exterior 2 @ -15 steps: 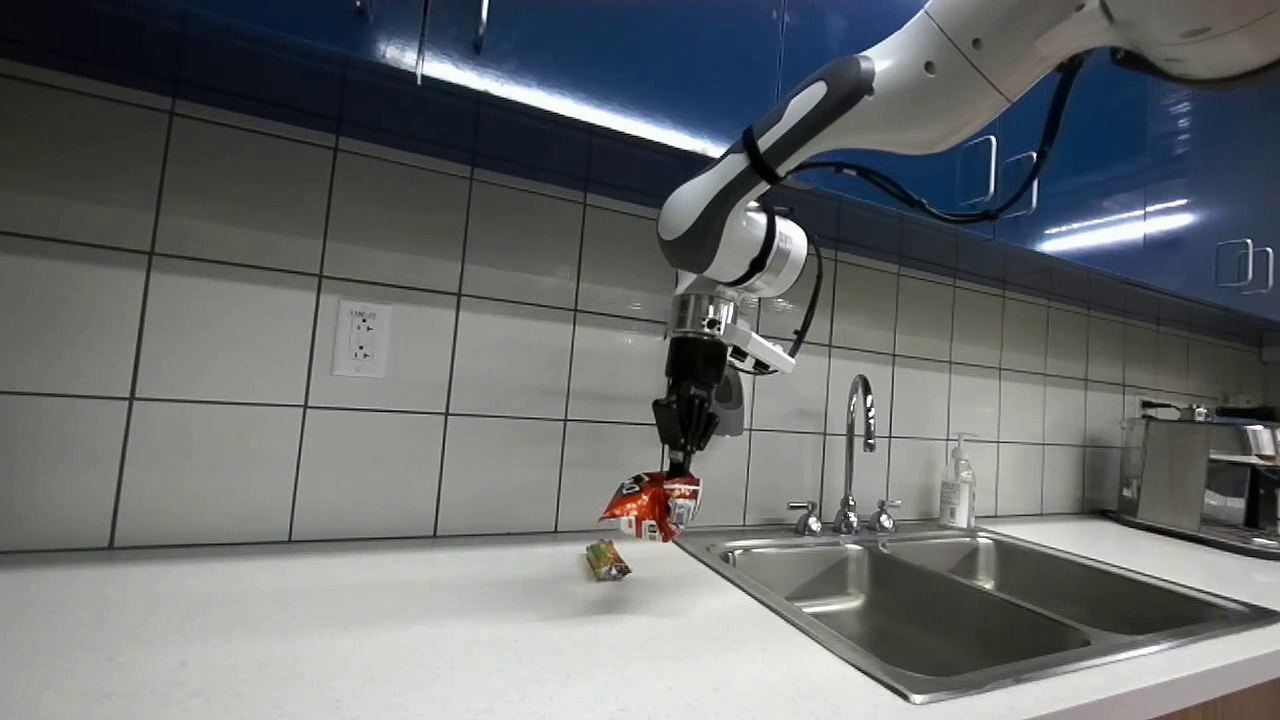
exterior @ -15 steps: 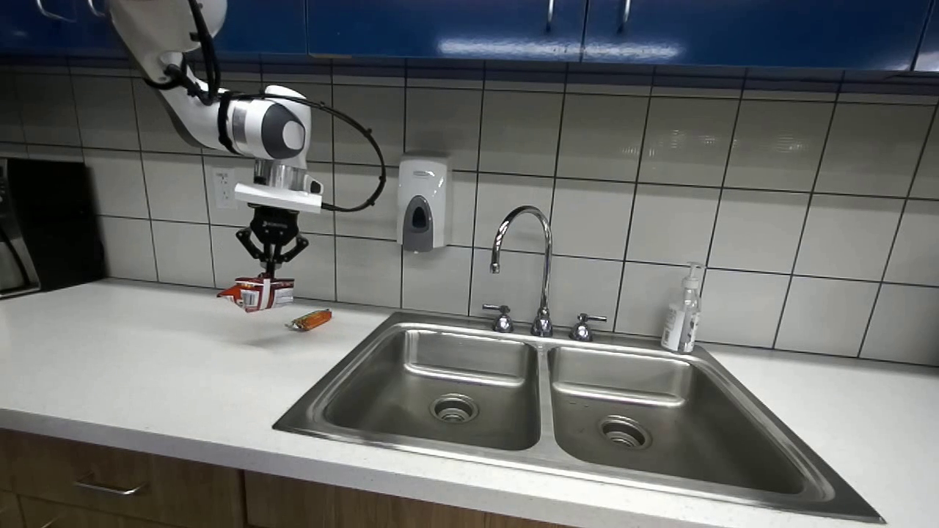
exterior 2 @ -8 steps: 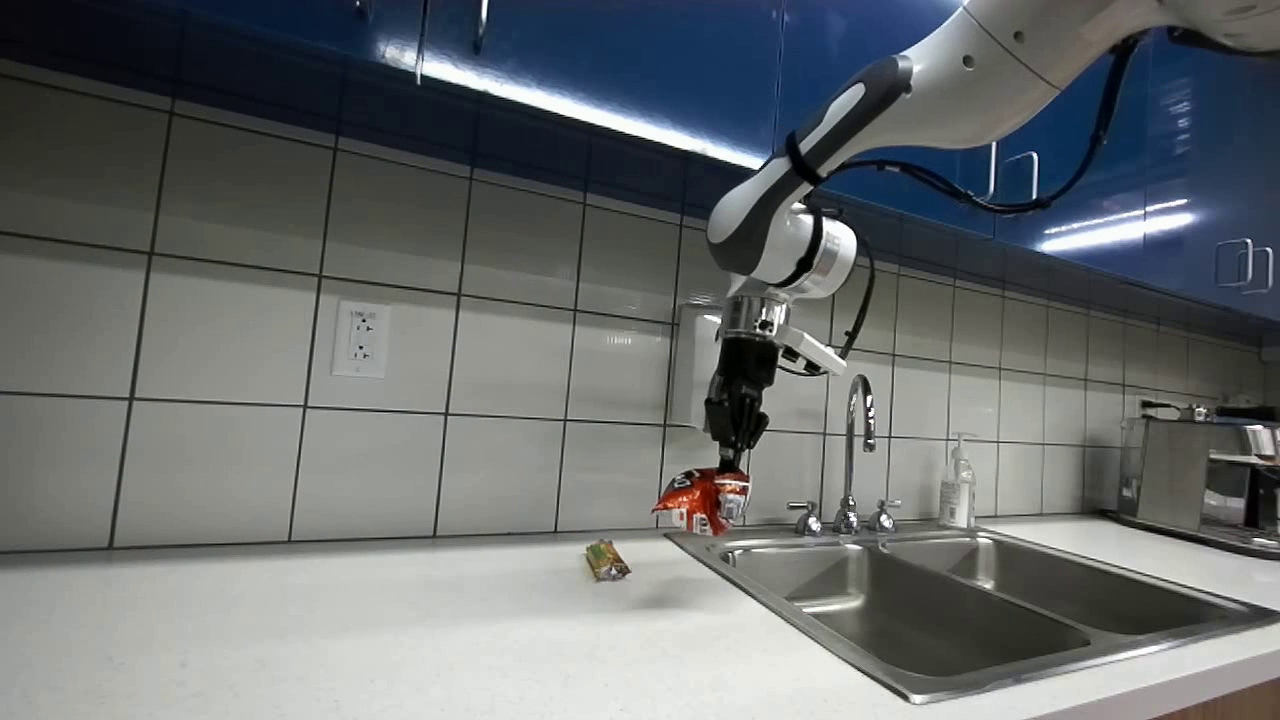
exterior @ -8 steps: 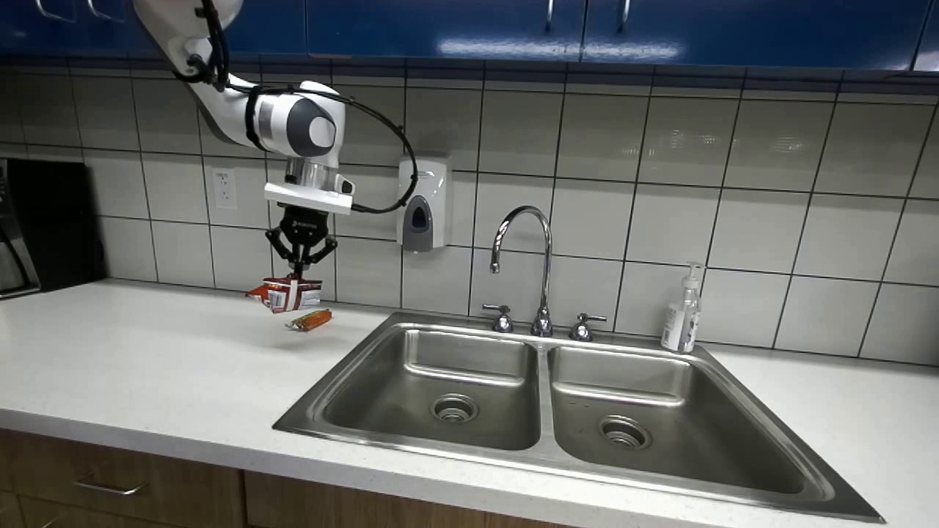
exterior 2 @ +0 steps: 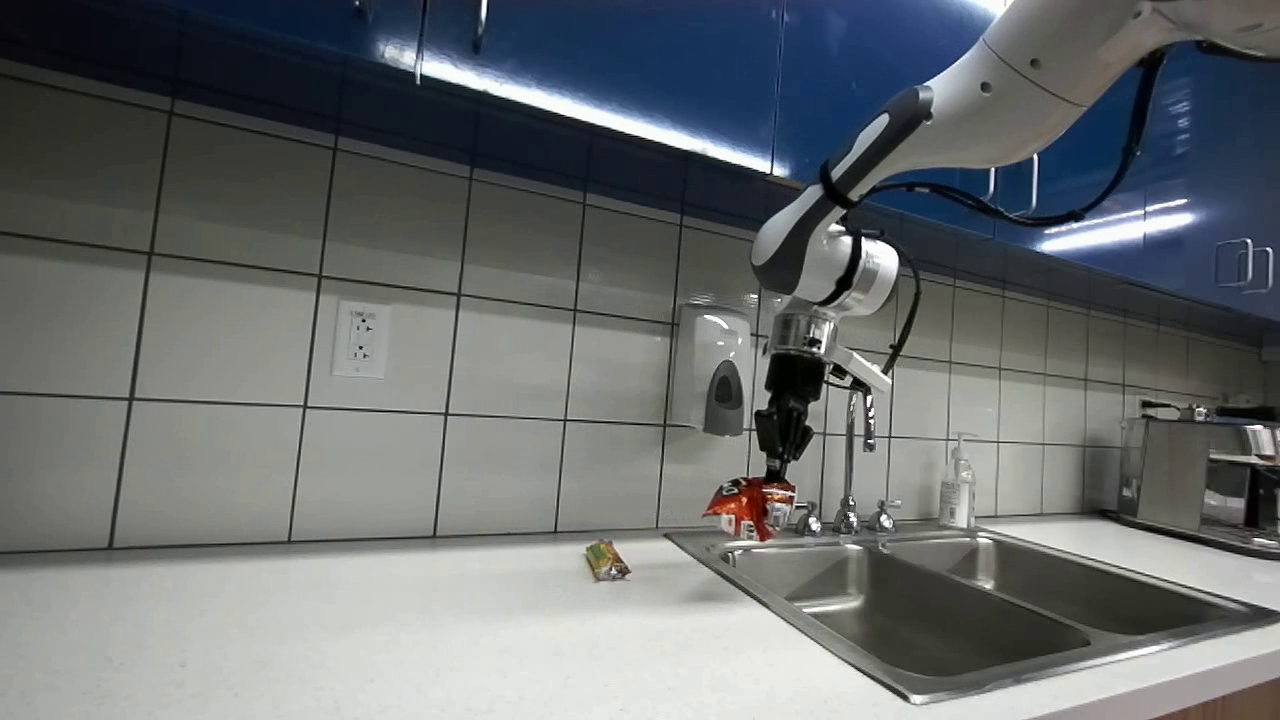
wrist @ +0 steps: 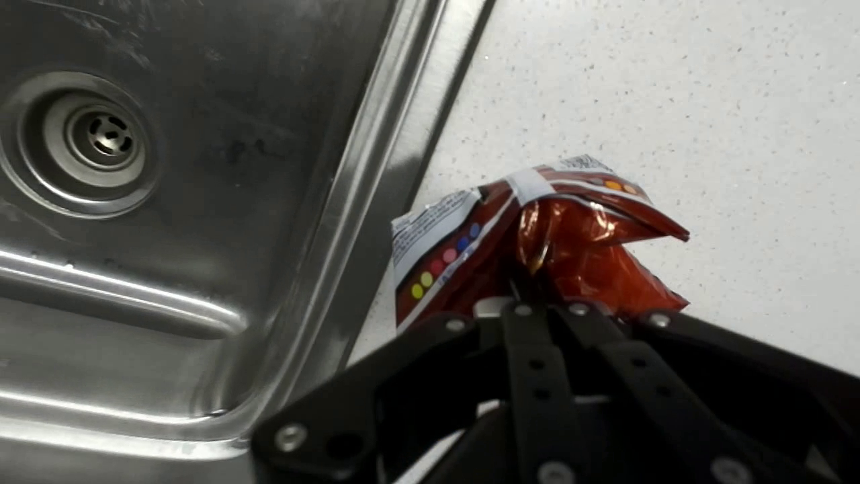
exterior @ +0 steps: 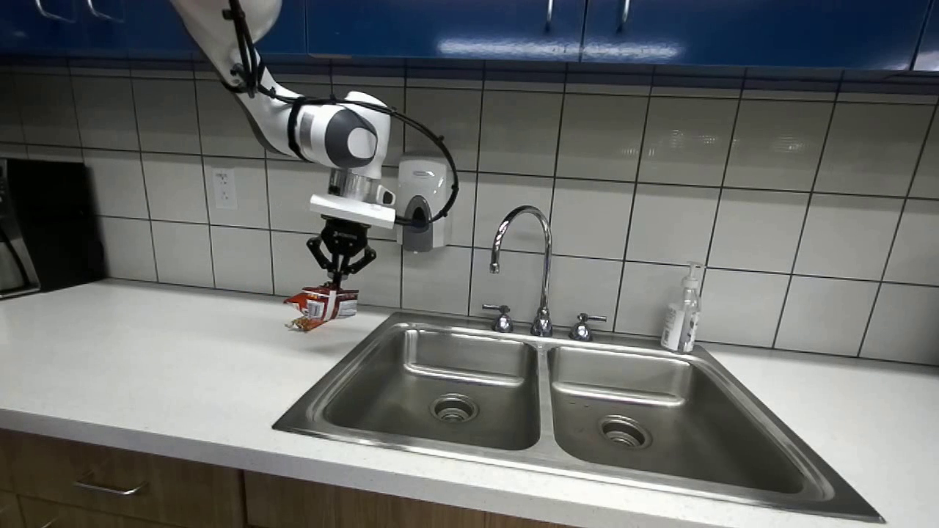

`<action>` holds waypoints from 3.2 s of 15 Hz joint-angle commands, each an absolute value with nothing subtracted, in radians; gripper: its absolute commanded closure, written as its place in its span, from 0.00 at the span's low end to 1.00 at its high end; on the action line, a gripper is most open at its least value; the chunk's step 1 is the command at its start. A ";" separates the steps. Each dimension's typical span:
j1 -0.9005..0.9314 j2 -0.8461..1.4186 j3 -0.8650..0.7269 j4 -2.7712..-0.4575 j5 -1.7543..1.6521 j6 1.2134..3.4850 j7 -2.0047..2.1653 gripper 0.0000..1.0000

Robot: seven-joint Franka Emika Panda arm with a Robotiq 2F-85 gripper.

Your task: Put the packet into the sink

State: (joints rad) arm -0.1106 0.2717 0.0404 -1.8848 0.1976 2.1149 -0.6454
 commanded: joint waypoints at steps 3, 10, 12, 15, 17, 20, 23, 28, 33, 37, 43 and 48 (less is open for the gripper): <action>-0.168 0.301 0.014 -1.873 0.235 2.127 -0.737 1.00; -0.222 0.338 -0.019 -1.860 0.234 2.132 -0.773 1.00; -0.233 0.343 -0.026 -1.861 0.232 2.135 -0.774 1.00; -0.251 0.349 -0.034 -1.869 0.232 2.139 -0.777 1.00; -0.262 0.353 -0.041 -1.877 0.232 2.143 -0.779 1.00; -0.280 0.361 -0.051 -1.885 0.231 2.146 -0.782 1.00; -0.299 0.377 -0.054 -1.894 0.237 2.153 -0.794 1.00; -0.313 0.423 -0.051 -1.891 0.235 2.169 -0.806 1.00; -0.321 0.501 -0.039 -1.868 0.237 2.203 -0.805 1.00; -0.330 0.566 -0.032 -1.830 0.232 2.223 -0.796 1.00; -0.348 0.645 -0.030 -1.774 0.220 2.229 -0.787 1.00; -0.361 0.705 -0.027 -1.743 0.212 2.228 -0.779 1.00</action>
State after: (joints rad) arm -0.3299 0.6666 -0.0521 -1.7860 0.2124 2.2319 -0.7703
